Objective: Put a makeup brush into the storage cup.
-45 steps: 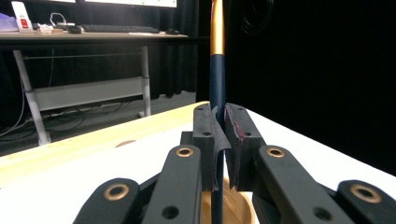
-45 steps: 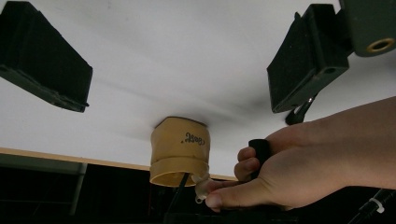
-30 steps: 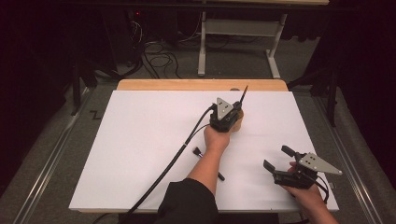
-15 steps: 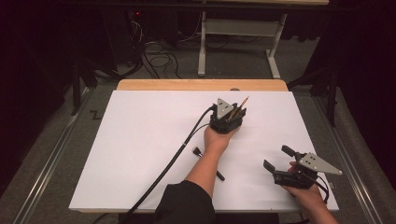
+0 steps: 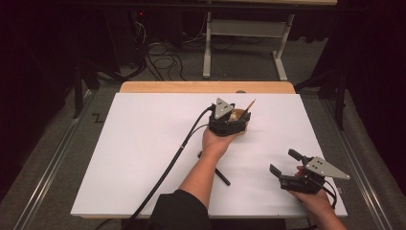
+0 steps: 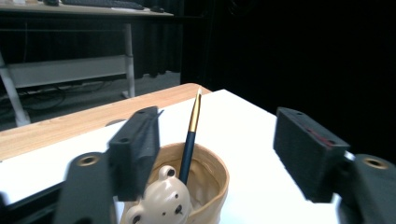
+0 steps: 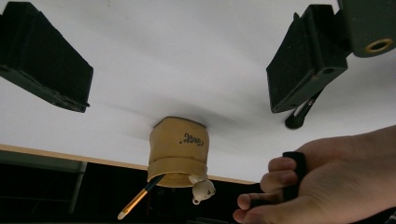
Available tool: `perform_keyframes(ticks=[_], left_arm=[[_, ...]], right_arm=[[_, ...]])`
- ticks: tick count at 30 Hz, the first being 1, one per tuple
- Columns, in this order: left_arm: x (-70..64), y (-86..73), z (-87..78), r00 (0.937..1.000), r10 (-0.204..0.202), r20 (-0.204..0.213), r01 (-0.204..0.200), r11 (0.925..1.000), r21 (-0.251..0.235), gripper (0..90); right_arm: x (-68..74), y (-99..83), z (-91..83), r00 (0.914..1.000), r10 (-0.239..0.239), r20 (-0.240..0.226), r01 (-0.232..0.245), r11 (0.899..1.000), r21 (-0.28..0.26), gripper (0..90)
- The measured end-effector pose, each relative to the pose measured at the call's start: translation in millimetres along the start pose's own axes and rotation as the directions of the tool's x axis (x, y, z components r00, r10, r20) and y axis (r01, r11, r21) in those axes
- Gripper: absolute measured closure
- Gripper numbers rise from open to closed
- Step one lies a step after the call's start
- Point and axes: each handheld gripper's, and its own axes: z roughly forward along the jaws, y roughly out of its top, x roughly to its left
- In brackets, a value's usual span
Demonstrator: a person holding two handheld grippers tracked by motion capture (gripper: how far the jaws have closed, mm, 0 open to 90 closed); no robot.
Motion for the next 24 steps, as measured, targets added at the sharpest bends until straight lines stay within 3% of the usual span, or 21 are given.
perform_keyframes(ticks=[7, 10, 16, 20, 24], left_arm=[[8.3, 0.6, -16.2, 0.9995, -0.024, -0.022, 0.024, 0.9996, 0.011, 17.7], [10.0, -1.8, -23.5, 0.9992, -0.014, -0.037, 0.014, 0.9999, 0.005, 15.4], [13.4, -3.9, -36.7, 0.9992, -0.014, -0.037, 0.014, 0.9998, 0.014, 2.2], [16.7, -5.2, -45.7, 0.9990, -0.018, -0.041, 0.020, 0.9989, 0.042, 0.3], [20.0, -7.8, -58.0, 0.9982, -0.027, -0.053, 0.029, 0.9990, 0.034, 0.2]], right_arm=[[1.6, 0.0, 1.4, 1.0000, -0.010, -0.001, 0.010, 1.000, 0.003, 7.5], [1.4, -0.3, 1.6, 0.9999, -0.011, -0.001, 0.011, 1.000, 0.004, 7.5], [0.4, -1.1, 1.6, 0.9999, -0.013, 0.005, 0.013, 1.000, 0.010, 7.5], [1.8, -1.3, 2.4, 0.9998, -0.020, 0.004, 0.020, 1.000, 0.014, 7.5], [2.7, -1.6, 2.6, 0.9996, -0.028, 0.003, 0.028, 0.999, 0.019, 7.5]])
